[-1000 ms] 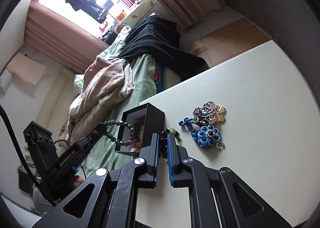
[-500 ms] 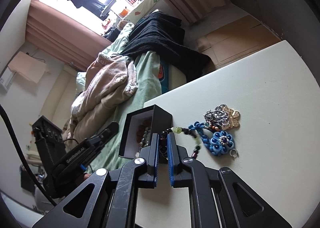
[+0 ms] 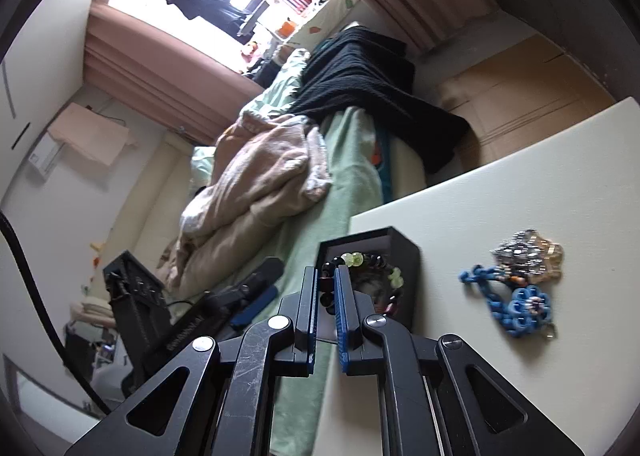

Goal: Organize jewelry
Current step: 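Drop the bead strand into the box with the left tool while the right tool grasps the dark bead bracelet, then lower the dark bead bracelet into the box and open the right tool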

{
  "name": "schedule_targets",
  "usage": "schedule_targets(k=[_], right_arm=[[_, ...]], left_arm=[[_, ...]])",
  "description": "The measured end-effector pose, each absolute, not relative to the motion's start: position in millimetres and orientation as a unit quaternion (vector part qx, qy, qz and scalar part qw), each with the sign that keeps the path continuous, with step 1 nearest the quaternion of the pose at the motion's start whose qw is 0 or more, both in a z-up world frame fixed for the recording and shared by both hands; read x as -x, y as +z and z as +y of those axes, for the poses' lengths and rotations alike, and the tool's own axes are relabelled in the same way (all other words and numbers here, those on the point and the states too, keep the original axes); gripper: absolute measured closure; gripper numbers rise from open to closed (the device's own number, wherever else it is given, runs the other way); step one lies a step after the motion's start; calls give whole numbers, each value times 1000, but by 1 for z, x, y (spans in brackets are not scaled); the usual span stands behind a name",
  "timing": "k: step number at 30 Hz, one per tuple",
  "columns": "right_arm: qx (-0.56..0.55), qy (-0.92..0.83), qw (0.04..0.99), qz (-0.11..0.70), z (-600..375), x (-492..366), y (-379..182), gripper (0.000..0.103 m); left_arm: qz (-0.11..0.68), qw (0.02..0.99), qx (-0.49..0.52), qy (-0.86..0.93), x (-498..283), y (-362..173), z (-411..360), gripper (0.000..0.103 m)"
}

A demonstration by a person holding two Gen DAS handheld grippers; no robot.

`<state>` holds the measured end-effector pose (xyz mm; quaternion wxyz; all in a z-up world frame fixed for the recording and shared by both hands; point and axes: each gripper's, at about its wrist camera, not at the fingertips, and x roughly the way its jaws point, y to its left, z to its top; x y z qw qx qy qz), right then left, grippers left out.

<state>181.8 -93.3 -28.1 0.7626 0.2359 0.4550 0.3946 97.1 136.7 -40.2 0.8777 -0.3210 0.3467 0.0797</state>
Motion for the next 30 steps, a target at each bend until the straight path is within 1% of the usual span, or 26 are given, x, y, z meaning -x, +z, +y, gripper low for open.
schedule_targets(k=[2,4,5,6,7,8,16,22,24,25,26,30], right_arm=[[-239,406,761,446,-85,-180,-26,93],[-241,413,758,445,-76,-179,-27,91],[-238,411,754,453,-72,-179,-29,78],[-234,405,749,470,-68,-181,-35,68],[-236,398,749,475,-68,-182,-38,52],[-243,384,753,475,-73,-183,-42,49],[-250,349,770,472,-117,-181,-39,48],[-251,317,781,476,-149,-176,-40,47],[-251,309,784,476,-158,-174,-39,41],[-252,305,786,475,-161,-174,-38,32],[-252,299,790,473,-166,-173,-38,29],[-251,284,795,473,-180,-170,-38,29]], left_arm=[[341,877,330,79,-94,-40,140,22],[338,877,333,82,-92,-39,142,19],[338,877,330,83,-91,-39,141,18],[339,878,327,82,-91,-38,140,18],[340,879,324,81,-90,-37,139,18],[341,880,322,80,-90,-37,138,18],[344,882,315,62,-87,-33,120,18],[346,891,290,49,-87,-30,98,18],[347,893,282,43,-88,-29,90,18],[349,894,278,39,-89,-29,85,18],[350,895,274,35,-90,-29,81,18],[354,900,251,23,-93,-28,60,18]])
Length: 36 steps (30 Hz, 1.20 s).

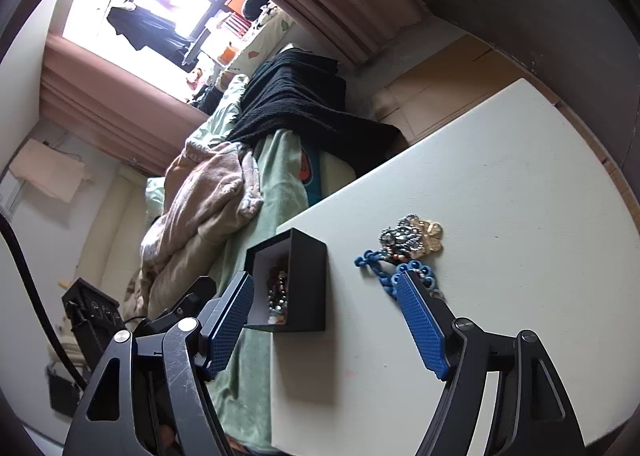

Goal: Organize jewelry
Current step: 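Lower the dark bead bracelet into the box and open the right tool, then grasp the blue cord knot from the pile with the left tool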

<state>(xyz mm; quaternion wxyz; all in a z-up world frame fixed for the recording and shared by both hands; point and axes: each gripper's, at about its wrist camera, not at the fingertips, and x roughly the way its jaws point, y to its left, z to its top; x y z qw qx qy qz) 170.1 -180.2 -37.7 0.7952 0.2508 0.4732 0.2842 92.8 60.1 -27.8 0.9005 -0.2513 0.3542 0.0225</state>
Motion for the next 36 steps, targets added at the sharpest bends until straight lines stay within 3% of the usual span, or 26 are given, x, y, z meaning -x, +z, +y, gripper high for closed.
schedule_targets(k=[12,36], right_arm=[[-237,248,802,489,-215,-170,-42,29],[-277,179,798,505,-282,-197,-55,29]], left_arm=[[366,908,203,-20,-106,-33,5,19],[457,883,102,-29,-162,-93,-61,45]])
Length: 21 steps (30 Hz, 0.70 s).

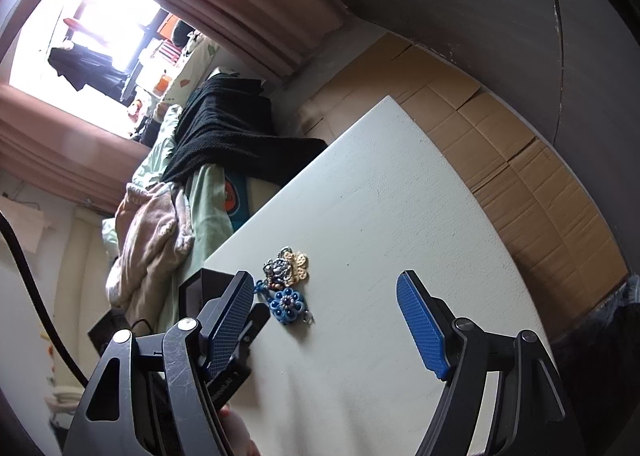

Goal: Organize jewelry
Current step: 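Grasp the blue cord knot from the pile with the left tool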

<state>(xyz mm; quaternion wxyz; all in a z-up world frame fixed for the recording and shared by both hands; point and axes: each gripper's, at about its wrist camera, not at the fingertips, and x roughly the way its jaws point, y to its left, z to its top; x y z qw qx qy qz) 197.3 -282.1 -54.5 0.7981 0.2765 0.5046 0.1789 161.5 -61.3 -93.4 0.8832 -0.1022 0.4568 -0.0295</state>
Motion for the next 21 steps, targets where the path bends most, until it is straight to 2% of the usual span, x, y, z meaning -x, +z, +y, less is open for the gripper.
schedule_targets(k=[6,12,14,21], right_arm=[[-277,174,793,514,-281,-204,-60,29],[-271,174,790,521,-275,-205,-64,29],[-270,174,790,523,-273,-204,-65,29],[-262,174,788,529,-269,-200,-68,29]], left_arm=[[489,868,77,-30,-170,-111,-71,46],[481,874,67,-22,-171,-114,-71,59],[477,876,69,-15,-171,-114,-67,77],[473,875,100,-24,-166,-104,-53,83]])
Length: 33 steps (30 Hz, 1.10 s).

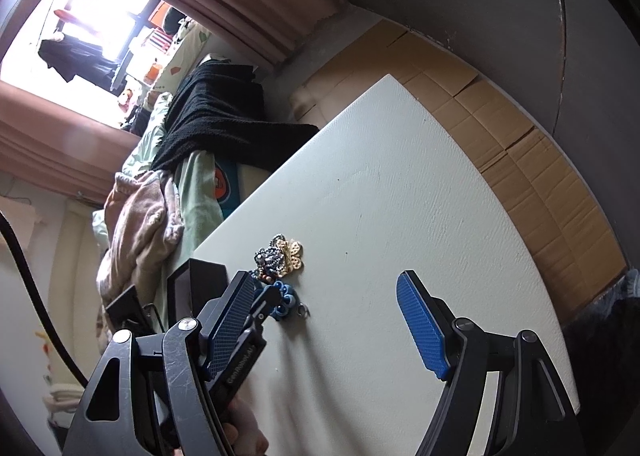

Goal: Organize jewelry
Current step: 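Grasp the blue cord knot from the pile with the left tool, then drop the blue cord knot in the box while the right tool grasps the silver ring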

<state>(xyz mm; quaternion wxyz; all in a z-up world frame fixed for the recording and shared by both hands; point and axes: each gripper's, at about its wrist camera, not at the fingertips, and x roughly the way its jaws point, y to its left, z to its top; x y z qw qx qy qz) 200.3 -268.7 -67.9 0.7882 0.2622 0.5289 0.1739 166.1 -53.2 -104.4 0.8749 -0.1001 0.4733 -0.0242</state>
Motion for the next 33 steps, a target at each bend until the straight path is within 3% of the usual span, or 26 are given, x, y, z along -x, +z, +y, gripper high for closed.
schedule_targets(k=[15,23,33], right_arm=[[-221,189,786,546,-233,-197,-78,30],[-169,196,786,561,-204,-198,-90,56],[-95,184,789,579,-164,-199,-108,68]], left_arm=[[410,898,158,-14,-127,-55,-9,83],[388,902,188,-7,-119,-42,19,83],[369,903,220,-3,-117,-33,48,83]])
